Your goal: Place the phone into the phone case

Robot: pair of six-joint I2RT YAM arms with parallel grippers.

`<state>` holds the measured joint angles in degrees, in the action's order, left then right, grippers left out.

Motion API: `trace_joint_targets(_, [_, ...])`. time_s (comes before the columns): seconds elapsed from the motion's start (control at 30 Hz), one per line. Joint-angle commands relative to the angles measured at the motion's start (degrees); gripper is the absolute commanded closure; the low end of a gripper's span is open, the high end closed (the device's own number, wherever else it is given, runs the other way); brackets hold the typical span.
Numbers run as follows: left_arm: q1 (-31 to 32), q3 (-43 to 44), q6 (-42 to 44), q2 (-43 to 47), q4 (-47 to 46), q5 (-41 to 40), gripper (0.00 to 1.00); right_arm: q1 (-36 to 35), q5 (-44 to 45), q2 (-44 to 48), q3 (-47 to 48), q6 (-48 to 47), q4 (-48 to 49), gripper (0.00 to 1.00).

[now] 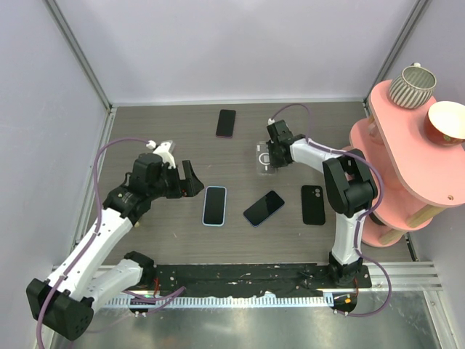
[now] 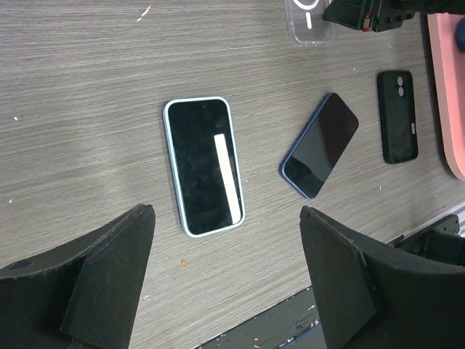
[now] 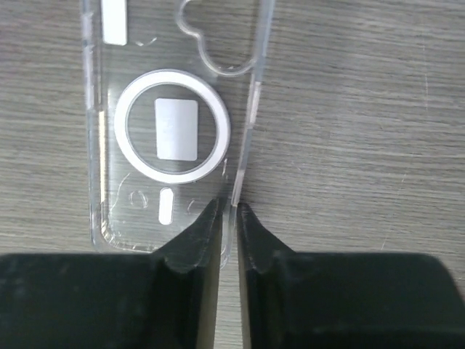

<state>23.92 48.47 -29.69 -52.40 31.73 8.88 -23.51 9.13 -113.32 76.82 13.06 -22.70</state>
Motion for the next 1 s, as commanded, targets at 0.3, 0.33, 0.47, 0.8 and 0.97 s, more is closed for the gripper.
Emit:
trace_joint_targets(0.3, [-0.1,0.3,0.2,-1.7,-2.0,-0.2,0.19,-3.4,-9.7,5.6,-7.5,3.5,4.8,0.94])
trace_joint_targets(0.33, [-0.1,0.3,0.2,-1.5,-2.0,-0.4,0.19,-3.6,-9.6,6.8,-8.2,4.5,4.9,0.89])
trace_joint_targets(0.47, [-0.1,0.2,0.3,-0.8,-1.9,-1.1,0.19,-3.6,-0.6,9.5,-7.7,12.4,0.2,0.52])
trace_joint_targets(0.8, [-0.1,0.3,0.3,0.2,-1.8,-1.8,0.19,-11.1,13.8,17.5,-4.5,45.4,-19.3,0.19])
trace_joint_targets(0.97, [-0.1,0.4,0.4,0.5,-1.7,-1.8,0.18,-15.0,15.4,16.6,-2.8,63.2,-29.3,0.15])
